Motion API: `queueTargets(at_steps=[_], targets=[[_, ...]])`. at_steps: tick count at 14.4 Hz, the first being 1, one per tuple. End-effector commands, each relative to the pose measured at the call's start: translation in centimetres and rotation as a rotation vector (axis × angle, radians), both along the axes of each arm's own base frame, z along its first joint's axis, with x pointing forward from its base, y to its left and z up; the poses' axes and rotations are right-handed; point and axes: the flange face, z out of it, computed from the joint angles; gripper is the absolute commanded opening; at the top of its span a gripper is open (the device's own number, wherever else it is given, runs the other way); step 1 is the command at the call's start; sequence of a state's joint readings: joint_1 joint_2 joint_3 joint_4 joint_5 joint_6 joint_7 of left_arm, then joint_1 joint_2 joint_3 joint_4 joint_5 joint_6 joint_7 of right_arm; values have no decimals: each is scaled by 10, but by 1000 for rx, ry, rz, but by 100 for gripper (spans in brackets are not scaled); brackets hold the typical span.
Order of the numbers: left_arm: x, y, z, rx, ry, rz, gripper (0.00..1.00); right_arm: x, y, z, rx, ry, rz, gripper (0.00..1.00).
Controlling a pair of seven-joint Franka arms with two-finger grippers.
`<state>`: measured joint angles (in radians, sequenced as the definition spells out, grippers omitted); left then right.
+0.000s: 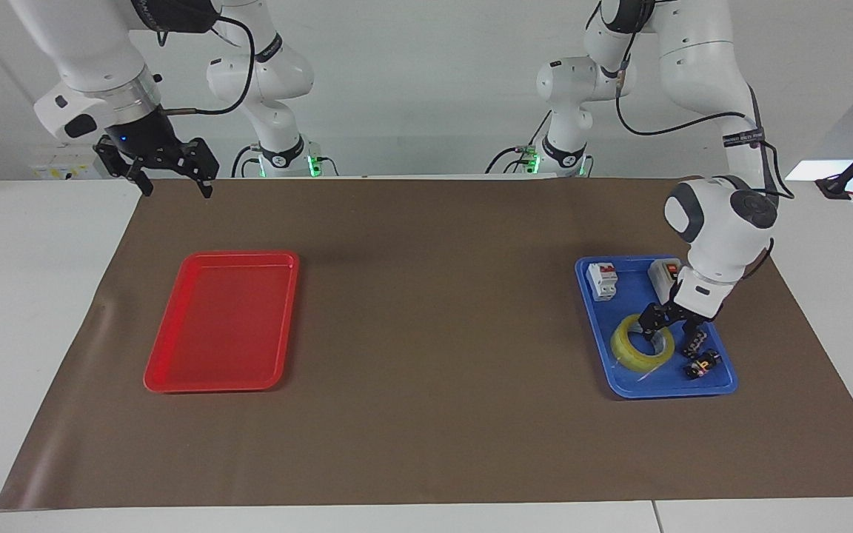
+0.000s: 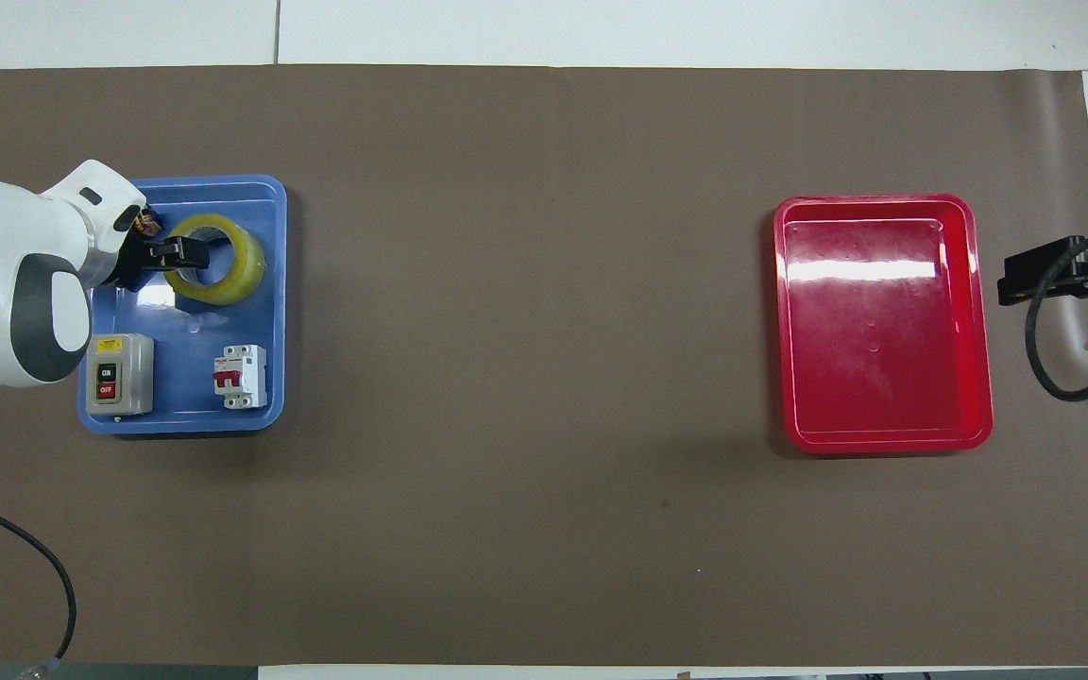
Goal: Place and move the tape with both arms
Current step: 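Reach the left gripper down into the blue tray and grasp the yellow tape, then carry the tape with the left gripper to the table center and release it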
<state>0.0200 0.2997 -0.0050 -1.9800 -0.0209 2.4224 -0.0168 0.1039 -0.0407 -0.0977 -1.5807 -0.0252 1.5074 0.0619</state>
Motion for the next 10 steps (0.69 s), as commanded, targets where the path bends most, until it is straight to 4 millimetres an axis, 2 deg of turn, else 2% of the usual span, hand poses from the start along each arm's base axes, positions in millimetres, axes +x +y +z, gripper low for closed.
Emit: queueTargets(at_steps=[1, 4, 5, 7, 10], targets=[[-5, 0, -4, 10, -15, 4, 1, -3, 1, 1, 17, -12, 0, 100], [-5, -5, -3, 10, -13, -3, 0, -3, 1, 1, 17, -12, -2, 100], [-6, -5, 3, 11, -16, -6, 0, -3, 1, 1, 17, -11, -2, 100], [-10, -1, 31, 11, -15, -1, 0, -3, 1, 1, 17, -12, -2, 100], [-17, 3, 93, 10, 12, 6, 0, -3, 1, 1, 17, -11, -2, 100]])
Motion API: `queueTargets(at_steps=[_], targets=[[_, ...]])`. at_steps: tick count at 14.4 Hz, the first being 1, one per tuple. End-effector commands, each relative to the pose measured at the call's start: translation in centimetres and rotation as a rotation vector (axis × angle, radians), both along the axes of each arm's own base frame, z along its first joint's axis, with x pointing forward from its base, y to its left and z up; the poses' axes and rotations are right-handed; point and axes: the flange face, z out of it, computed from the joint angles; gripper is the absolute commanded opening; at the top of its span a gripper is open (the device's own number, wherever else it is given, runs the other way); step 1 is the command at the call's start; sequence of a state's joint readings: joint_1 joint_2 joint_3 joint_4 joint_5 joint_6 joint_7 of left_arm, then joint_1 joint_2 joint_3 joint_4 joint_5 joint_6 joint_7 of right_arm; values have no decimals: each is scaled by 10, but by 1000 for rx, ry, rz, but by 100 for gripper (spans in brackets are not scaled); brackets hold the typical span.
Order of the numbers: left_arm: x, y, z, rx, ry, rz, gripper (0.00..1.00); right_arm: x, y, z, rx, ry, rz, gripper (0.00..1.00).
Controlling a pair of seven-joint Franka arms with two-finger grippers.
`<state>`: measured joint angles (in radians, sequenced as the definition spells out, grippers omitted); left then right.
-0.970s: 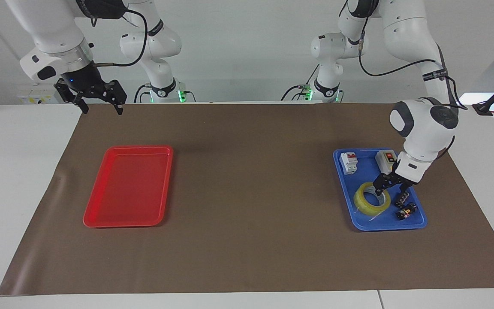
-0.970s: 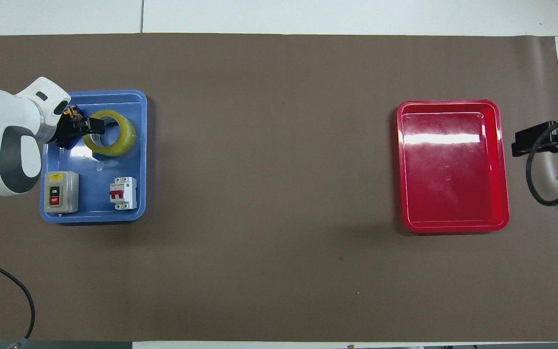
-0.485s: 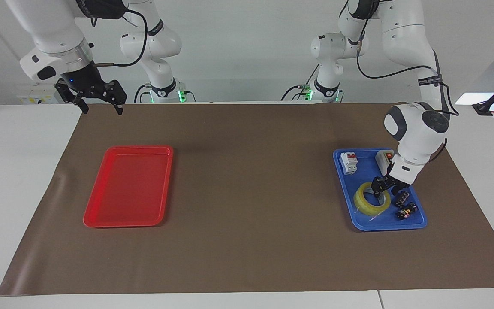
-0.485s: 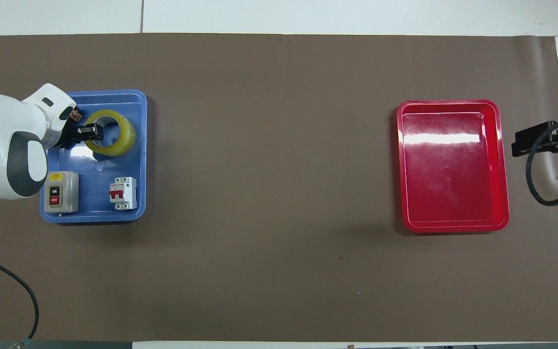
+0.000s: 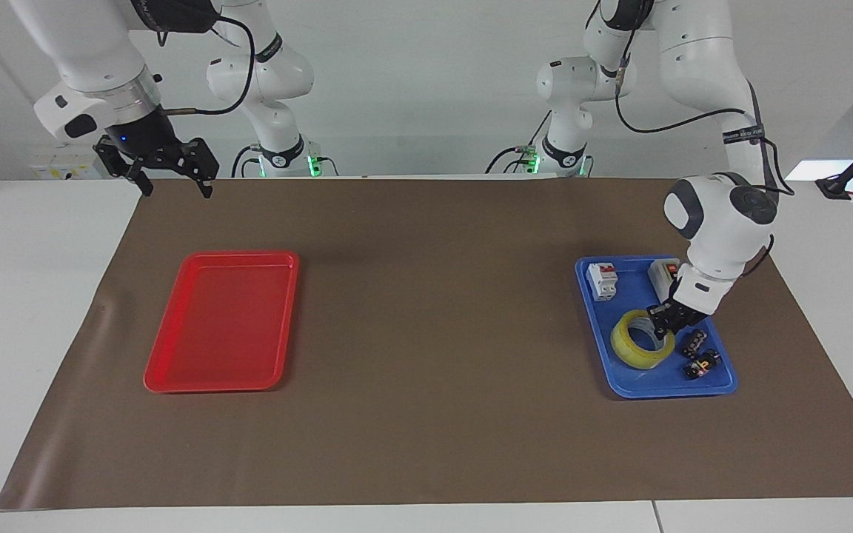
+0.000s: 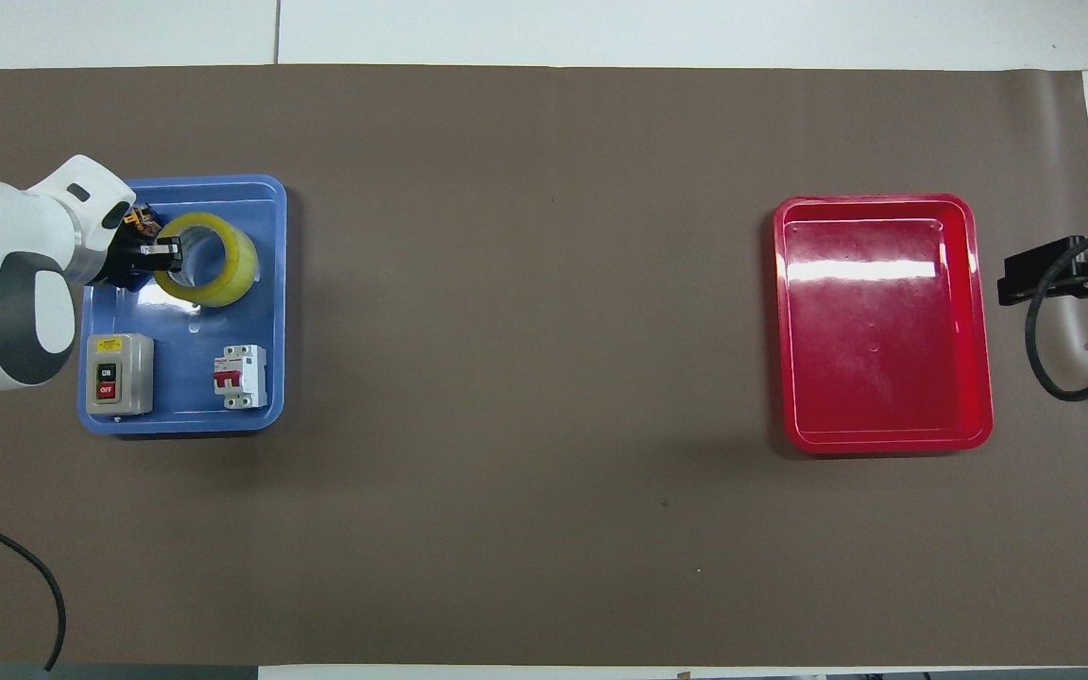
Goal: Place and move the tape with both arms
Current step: 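Carry the tape with the left gripper to the table center and release it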
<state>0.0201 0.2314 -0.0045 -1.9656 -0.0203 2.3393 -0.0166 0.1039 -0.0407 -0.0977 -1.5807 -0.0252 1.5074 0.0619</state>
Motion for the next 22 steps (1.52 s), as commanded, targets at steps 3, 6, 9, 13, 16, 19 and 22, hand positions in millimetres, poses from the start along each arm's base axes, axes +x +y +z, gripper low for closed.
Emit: queueTargets(at_steps=[3, 6, 9, 13, 16, 19, 22], targets=[[-11, -17, 94, 12, 83, -18, 0, -3, 1, 1, 17, -11, -2, 100], [-18, -88, 97, 45, 78, 43, 0, -3, 1, 1, 17, -11, -2, 100], [-34, -157, 93, 42, 82, 53, 0, -3, 1, 1, 17, -11, -2, 100], [-72, -266, 72, 39, 79, 121, 0, -3, 1, 1, 17, -11, -2, 100], [-88, -328, 48, 8, 50, 142, 0, -3, 1, 1, 17, -11, -2, 100], [-111, -381, 16, 31, 34, 116, 0, -3, 1, 1, 17, -11, -2, 100], [-122, -425, -19, 30, 15, 107, 0, -3, 1, 1, 17, -11, -2, 100]])
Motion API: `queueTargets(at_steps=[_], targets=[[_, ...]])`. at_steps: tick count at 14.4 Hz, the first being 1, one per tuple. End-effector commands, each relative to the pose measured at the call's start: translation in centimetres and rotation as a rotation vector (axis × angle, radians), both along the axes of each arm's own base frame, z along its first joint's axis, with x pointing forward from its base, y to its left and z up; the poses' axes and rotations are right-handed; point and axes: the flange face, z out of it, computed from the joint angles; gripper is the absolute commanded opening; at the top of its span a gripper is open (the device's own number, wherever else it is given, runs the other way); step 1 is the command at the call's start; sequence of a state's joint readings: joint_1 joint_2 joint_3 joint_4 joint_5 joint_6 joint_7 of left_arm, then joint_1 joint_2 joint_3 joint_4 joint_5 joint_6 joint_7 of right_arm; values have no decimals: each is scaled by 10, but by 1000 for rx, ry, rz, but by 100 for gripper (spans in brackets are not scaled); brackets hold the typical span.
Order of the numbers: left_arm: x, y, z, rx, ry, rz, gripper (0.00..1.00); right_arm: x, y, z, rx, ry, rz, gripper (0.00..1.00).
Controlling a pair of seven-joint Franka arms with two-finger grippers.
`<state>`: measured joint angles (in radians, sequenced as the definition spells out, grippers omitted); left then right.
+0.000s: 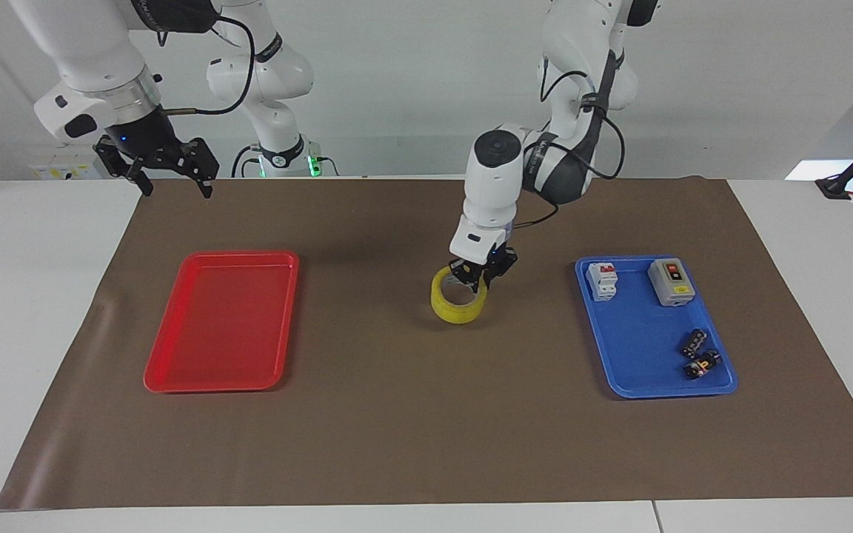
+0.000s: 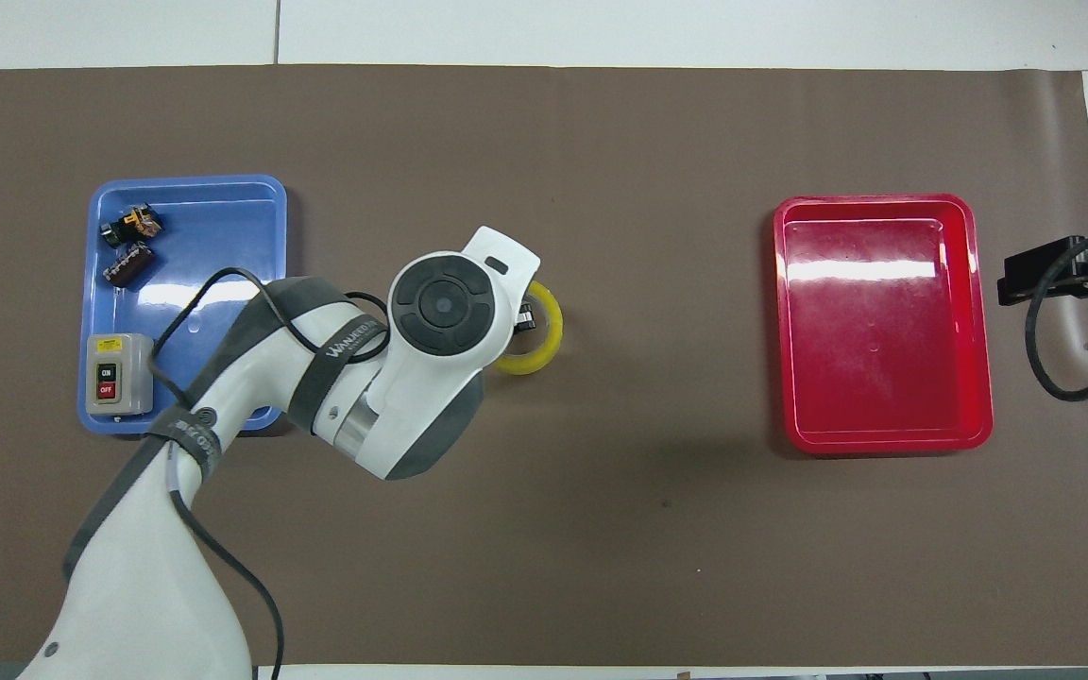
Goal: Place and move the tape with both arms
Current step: 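Carry the tape with the left gripper to the table center and release it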
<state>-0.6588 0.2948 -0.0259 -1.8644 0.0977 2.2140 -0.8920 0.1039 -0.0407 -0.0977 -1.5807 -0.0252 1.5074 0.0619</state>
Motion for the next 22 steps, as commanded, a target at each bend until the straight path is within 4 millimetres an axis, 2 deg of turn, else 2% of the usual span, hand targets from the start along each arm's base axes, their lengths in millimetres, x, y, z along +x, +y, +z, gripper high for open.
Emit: queueTargets(at_steps=[1, 4, 7, 8, 9, 10, 12, 15, 18, 21, 22], targets=[[-1, -28, -21, 15, -33, -12, 0, -3, 1, 1, 17, -11, -2, 100], [-13, -40, -30, 19, -26, -41, 0, -3, 1, 0, 17, -9, -2, 100], [-12, -43, -36, 2, -34, -43, 0, -3, 1, 1, 17, -11, -3, 100], [-12, -43, -37, 5, -30, -42, 23, -3, 1, 0, 17, -9, -3, 100], [-12, -43, -37, 5, -32, -44, 71, -3, 1, 0, 17, -9, -3, 100], [-11, -41, -31, 1, -38, -50, 100, -3, 1, 1, 17, -11, -3, 100], [-7, -31, -7, -12, -57, -41, 100, -3, 1, 1, 17, -11, -3, 100], [7, 18, 34, 37, -23, -59, 100, -3, 0, 0, 17, -10, -6, 100], [28, 87, 72, 88, 27, -125, 100, -5, 3, -3, 18, -3, 1, 100], [48, 150, 96, 99, 46, -107, 100, -5, 4, -7, 17, -22, 51, 100], [57, 177, 106, 92, 34, -83, 100, -4, 4, -6, 11, -24, 72, 100]])
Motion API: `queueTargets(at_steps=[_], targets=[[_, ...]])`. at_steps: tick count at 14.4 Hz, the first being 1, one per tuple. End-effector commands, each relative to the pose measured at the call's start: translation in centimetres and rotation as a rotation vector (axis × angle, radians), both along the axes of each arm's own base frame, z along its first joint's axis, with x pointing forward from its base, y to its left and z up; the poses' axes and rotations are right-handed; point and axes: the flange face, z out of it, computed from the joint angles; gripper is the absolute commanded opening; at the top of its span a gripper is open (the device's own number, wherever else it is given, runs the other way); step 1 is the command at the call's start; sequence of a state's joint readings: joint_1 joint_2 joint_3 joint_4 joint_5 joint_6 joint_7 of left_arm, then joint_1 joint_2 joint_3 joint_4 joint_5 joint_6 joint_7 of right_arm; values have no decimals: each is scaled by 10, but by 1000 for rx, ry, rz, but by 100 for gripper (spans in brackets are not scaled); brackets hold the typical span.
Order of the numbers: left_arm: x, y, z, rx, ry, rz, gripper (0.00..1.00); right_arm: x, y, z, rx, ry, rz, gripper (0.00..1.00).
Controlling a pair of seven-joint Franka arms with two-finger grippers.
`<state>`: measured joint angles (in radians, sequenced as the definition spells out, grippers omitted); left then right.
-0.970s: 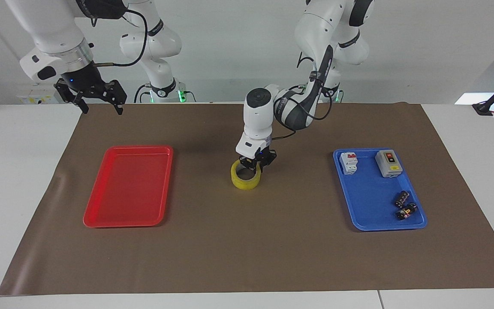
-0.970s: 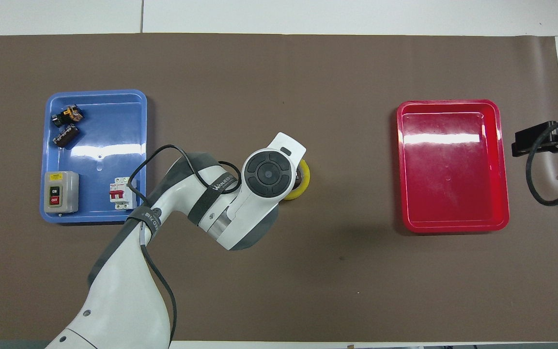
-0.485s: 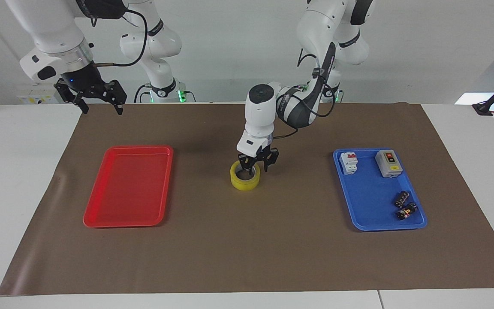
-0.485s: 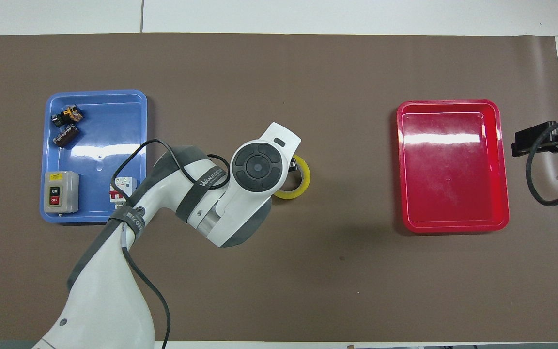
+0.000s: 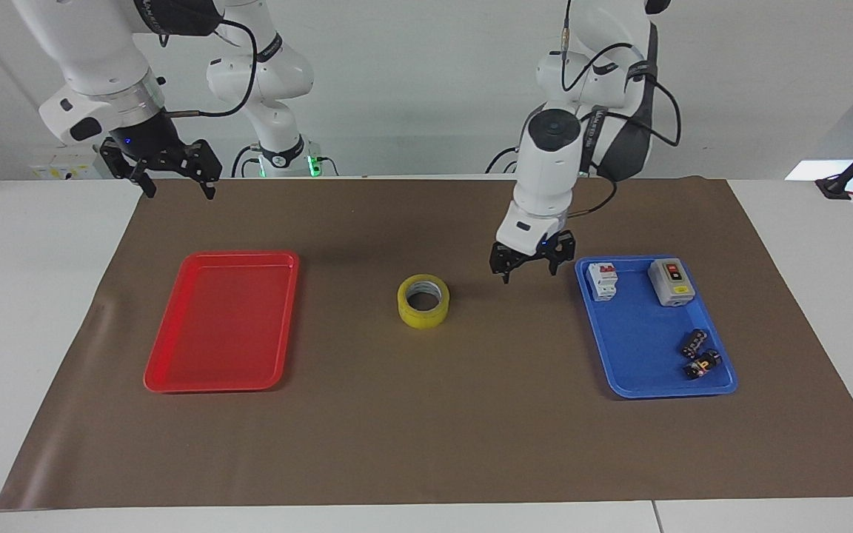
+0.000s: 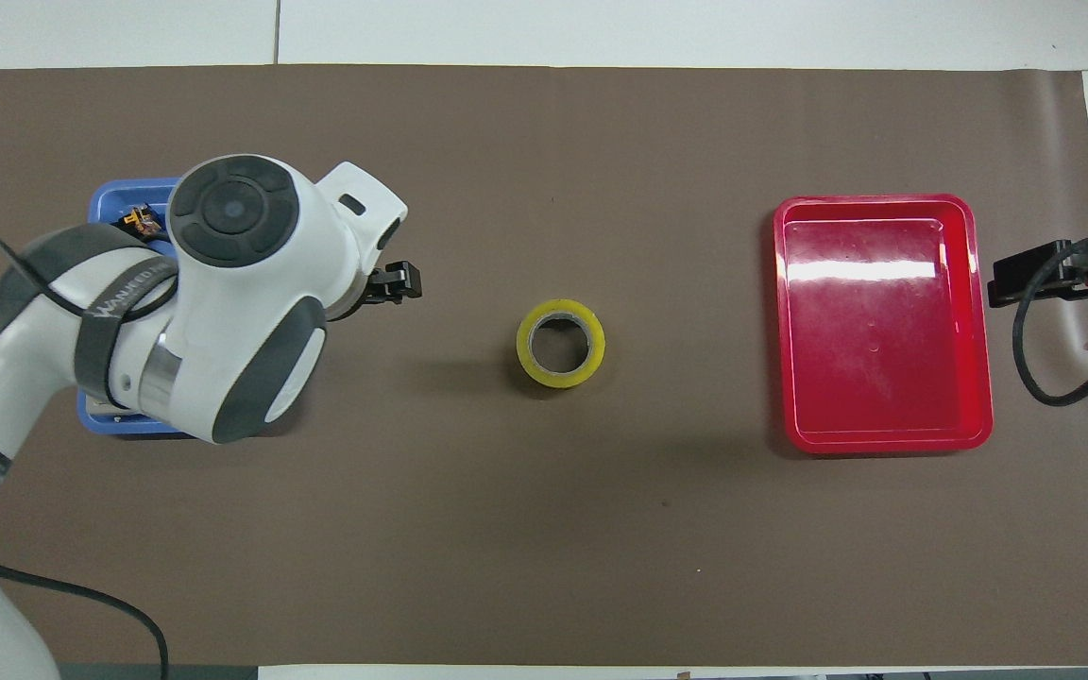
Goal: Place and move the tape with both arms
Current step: 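Retract the left gripper while the right gripper reaches the yellow tape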
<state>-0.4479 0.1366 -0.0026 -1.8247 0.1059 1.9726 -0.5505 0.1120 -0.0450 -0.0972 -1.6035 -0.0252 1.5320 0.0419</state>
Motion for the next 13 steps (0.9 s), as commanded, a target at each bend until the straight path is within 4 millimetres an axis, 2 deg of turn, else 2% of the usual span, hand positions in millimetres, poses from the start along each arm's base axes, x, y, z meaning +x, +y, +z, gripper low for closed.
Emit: queueTargets(at_steps=[1, 2, 4, 5, 7, 10, 12, 13], targets=[[10, 61, 19, 21, -10, 6, 100, -4, 4, 1, 8, -21, 54, 100], [14, 81, 27, 18, -12, -14, 100, -3, 23, 3, 7, -24, 89, 100], [20, 124, 42, -12, 2, -31, 100, 0, 61, -10, 20, -17, 146, 100], [22, 147, 51, -39, 8, -42, 100, 8, 100, -28, 26, -21, 183, 100], [22, 186, 74, -73, 25, -57, 100, 22, 157, -61, 36, -22, 191, 100], [26, 216, 111, -72, 41, -55, 100, 28, 230, -106, 45, -47, 272, 100], [26, 226, 131, -79, 51, -35, 100, 19, 266, -144, 49, -58, 287, 100], [26, 230, 136, -96, 55, -23, 100, 10, 277, -170, 55, -73, 302, 100]])
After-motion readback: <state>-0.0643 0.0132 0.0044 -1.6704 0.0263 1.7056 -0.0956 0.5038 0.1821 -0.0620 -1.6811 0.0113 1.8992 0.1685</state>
